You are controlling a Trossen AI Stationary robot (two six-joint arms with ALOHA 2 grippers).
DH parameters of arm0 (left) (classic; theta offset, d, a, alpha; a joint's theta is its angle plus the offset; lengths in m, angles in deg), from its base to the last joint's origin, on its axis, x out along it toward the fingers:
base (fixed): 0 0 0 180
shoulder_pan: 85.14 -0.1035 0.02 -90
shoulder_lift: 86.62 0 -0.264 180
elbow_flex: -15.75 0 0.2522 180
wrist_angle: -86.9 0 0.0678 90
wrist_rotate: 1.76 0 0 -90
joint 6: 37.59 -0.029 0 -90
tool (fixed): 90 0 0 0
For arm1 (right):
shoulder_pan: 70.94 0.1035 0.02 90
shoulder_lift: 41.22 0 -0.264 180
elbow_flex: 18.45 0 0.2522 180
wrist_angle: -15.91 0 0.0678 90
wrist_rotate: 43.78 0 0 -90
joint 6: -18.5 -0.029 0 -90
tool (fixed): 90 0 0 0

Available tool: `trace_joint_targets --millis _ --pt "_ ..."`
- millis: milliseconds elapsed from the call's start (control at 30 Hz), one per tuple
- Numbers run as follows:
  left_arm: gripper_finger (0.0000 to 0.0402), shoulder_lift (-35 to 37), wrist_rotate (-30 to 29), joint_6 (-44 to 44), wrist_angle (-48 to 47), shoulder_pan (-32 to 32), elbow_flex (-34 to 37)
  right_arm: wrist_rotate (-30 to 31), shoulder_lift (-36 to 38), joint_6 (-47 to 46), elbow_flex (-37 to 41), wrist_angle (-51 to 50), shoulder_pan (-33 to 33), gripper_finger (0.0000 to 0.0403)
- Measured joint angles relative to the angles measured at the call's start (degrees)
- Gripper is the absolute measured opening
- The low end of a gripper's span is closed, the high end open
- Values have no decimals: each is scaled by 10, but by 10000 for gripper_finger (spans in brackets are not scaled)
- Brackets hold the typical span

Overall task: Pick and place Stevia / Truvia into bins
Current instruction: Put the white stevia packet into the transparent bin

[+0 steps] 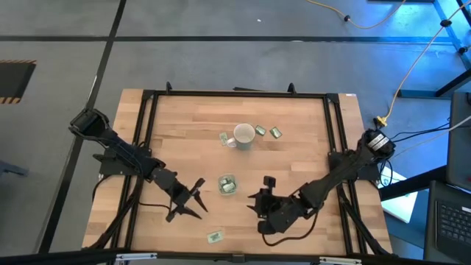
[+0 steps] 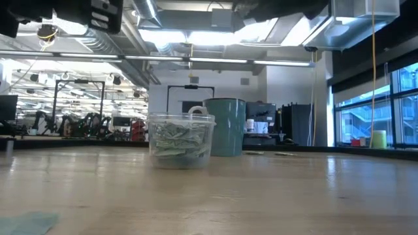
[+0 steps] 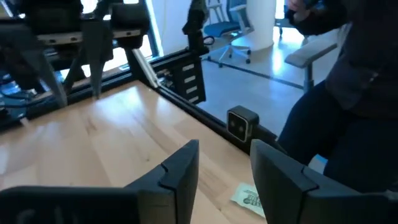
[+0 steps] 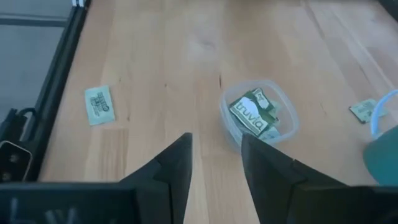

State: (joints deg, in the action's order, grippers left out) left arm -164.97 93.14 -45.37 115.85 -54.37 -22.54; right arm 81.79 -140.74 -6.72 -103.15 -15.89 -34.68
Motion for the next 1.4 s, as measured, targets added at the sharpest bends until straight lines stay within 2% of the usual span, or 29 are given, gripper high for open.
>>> trace_joint_targets --millis 133,267,367,533,767,1033,1400 --pt "131 0 -6 31 -8 3 -4 4 0 0 0 2 1 141" --pt "123 -11 -10 24 -34 21 -48 4 0 2 0 0 -1 141" --pt "118 -39 -10 11 -117 37 -100 4 0 2 0 -3 -3 141" --pt "112 -115 -35 39 -278 56 -195 4 0 14 0 -10 -4 141" --pt "102 -219 -38 76 -361 63 -290 4 0 28 0 -11 -6 141" --pt "106 -300 -38 120 -373 64 -323 4 0 37 0 -11 -6 141" --pt "97 -320 -43 146 -424 64 -329 3 0 45 0 -12 -4 141"
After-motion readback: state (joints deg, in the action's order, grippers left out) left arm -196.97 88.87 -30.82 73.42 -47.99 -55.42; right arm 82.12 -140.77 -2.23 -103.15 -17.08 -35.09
